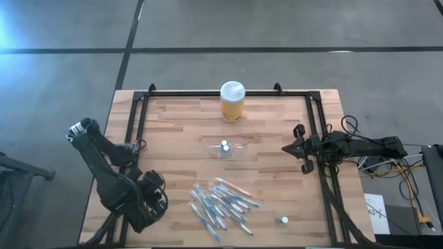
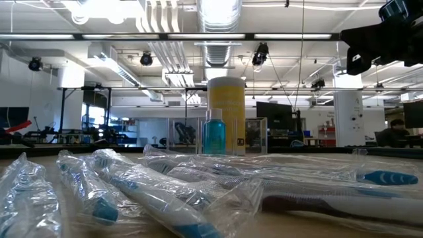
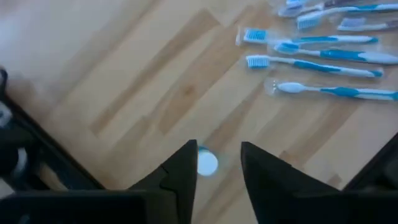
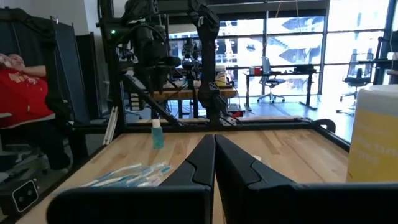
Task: Pick & Place toothbrushing station
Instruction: Put the mouthwash into the transparent organizer
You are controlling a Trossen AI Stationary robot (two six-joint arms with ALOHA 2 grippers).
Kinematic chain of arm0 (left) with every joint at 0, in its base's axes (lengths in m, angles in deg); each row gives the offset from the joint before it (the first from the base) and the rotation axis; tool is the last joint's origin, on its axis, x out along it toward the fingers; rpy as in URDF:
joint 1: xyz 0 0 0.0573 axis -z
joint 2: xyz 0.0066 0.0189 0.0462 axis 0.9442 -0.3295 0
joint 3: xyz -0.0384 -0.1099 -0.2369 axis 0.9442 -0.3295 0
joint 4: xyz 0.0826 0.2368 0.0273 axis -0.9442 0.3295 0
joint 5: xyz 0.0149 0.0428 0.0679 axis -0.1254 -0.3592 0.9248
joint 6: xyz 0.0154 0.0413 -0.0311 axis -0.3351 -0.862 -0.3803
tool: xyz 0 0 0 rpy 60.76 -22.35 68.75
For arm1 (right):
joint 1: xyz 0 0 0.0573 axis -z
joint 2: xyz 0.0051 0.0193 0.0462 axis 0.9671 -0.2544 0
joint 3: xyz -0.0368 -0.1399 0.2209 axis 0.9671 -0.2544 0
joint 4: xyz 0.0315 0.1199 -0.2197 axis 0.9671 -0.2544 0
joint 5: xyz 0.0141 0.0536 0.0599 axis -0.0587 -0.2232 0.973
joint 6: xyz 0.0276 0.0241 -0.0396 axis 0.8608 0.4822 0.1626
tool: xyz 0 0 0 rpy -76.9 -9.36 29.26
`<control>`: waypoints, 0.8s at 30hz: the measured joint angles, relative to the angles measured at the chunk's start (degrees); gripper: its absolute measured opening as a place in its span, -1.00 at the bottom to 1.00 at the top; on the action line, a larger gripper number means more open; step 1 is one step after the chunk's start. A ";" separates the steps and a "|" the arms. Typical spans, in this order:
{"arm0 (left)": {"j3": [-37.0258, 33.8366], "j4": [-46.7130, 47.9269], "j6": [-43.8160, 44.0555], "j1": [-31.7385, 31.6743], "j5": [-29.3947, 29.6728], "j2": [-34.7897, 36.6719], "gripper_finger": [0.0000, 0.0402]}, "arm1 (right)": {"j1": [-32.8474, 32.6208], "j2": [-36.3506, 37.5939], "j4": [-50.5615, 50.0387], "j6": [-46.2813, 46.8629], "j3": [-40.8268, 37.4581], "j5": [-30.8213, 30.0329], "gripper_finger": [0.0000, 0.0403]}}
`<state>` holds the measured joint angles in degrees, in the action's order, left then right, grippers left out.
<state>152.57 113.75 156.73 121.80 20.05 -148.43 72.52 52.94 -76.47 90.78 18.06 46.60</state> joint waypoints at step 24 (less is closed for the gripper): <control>-2.85 -7.70 19.78 -1.13 -11.24 -8.43 0.02 | 0.00 0.00 1.06 -4.90 0.00 0.02 -0.96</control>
<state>149.73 106.05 176.51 120.67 8.81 -156.86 72.52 52.94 -75.41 85.88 18.06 46.62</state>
